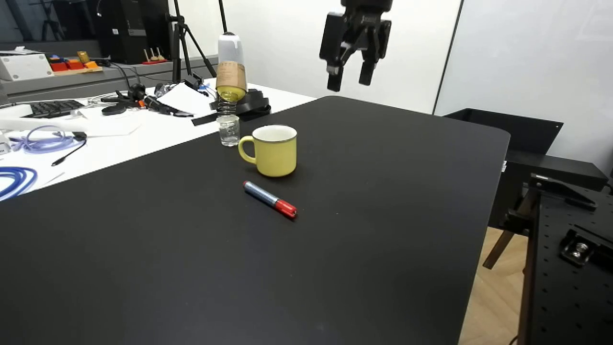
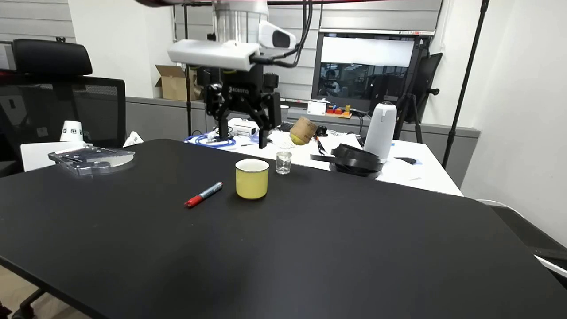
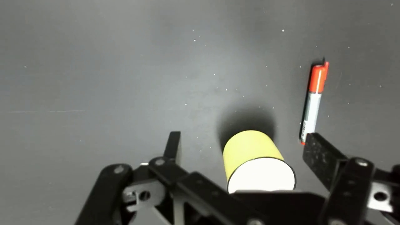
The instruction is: Put the pen in the cup
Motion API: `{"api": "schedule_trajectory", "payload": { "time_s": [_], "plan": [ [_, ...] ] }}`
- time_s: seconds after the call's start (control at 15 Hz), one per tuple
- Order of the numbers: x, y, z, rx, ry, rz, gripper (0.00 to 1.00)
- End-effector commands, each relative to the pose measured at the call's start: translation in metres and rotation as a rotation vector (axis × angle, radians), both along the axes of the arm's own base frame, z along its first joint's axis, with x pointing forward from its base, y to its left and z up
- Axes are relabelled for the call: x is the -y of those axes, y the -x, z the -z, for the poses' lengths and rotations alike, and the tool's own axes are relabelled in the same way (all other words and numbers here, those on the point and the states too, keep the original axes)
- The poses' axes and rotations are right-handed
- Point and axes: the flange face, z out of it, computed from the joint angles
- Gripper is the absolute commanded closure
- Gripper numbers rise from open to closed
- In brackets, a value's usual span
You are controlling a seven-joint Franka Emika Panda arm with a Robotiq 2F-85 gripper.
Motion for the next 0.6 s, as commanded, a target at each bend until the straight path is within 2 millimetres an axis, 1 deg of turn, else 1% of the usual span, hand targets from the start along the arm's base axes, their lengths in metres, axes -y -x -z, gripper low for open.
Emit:
{"api": "schedule_trajectory", "payload": {
  "time_s": [0.0, 0.2, 0.4, 0.53],
  "plan": [
    [-0.032, -0.032, 0.036, -0.022, 0.031, -0.058, 0.00],
    [-0.067, -0.049, 0.066, -0.044, 0.026, -0.094, 0.00],
    [-0.096, -0.059, 0.091, -0.068, 0.016, -0.092, 0.00],
    [-0.110, -0.063, 0.105, -0.082, 0.021, -0.073, 0.00]
  ]
}}
